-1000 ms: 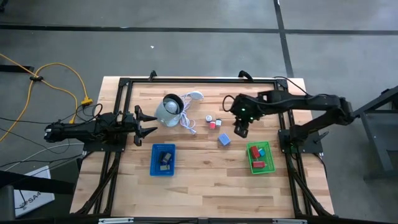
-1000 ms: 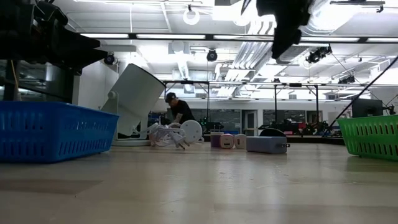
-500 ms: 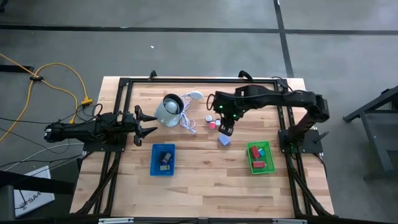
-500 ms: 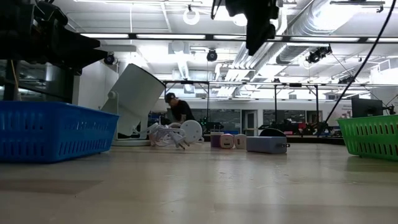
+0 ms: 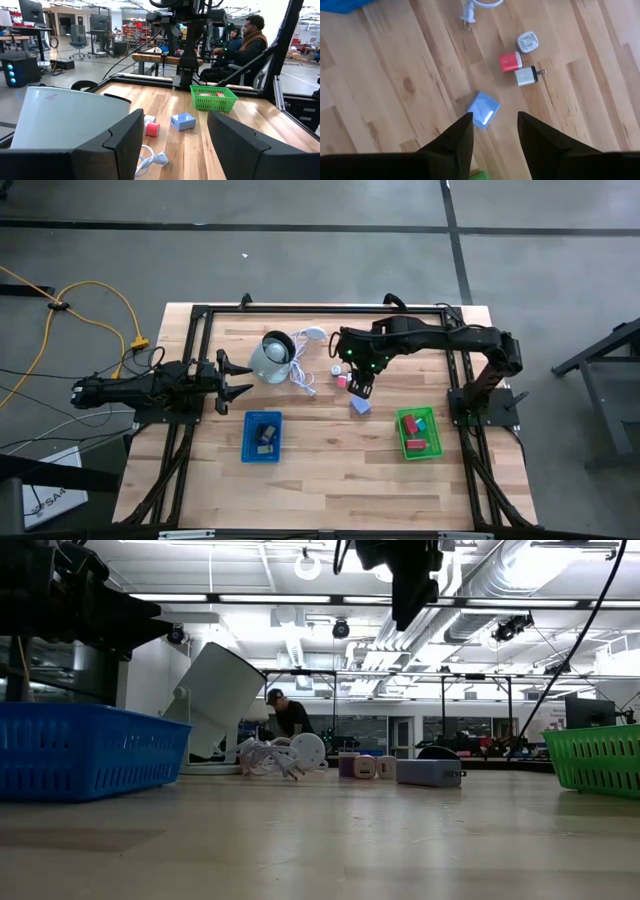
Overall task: Pick & Place Office items
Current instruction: Put the light blue charger adapter into the green bin
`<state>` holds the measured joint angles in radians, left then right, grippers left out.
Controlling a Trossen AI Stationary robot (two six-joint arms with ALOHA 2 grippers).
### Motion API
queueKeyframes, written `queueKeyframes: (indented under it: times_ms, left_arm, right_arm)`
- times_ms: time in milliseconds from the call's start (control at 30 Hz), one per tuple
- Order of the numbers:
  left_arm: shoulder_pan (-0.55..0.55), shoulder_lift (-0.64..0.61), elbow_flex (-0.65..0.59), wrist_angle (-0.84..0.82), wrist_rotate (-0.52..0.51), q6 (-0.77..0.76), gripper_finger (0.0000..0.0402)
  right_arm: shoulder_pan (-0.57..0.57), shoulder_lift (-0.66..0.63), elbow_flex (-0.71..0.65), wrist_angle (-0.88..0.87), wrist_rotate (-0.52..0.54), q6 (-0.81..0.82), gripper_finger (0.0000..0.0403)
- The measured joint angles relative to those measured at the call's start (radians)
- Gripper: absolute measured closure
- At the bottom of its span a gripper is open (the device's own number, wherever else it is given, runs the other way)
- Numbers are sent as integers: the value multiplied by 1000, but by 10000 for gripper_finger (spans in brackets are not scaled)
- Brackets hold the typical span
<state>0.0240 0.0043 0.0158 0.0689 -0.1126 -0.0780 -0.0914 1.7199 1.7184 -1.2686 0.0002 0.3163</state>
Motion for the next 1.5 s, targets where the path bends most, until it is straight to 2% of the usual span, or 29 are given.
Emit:
queueKeyframes:
  times_ms: [133,367,533,833,1500]
  left_arm:
    - [0,0,0,0,0,0,189]
    - [0,0,0,0,0,0,189]
    - [0,0,0,0,0,0,189]
    - [0,0,0,0,0,0,189]
    - [0,0,0,0,0,0,189]
  right_arm:
    - [-7,0,0,-2,-1,70,264]
    - [-46,3,0,-112,1,335,264]
    - [-60,6,0,-161,3,423,264]
    - [-47,6,0,-162,-3,484,264]
    - [-46,6,0,-119,6,441,264]
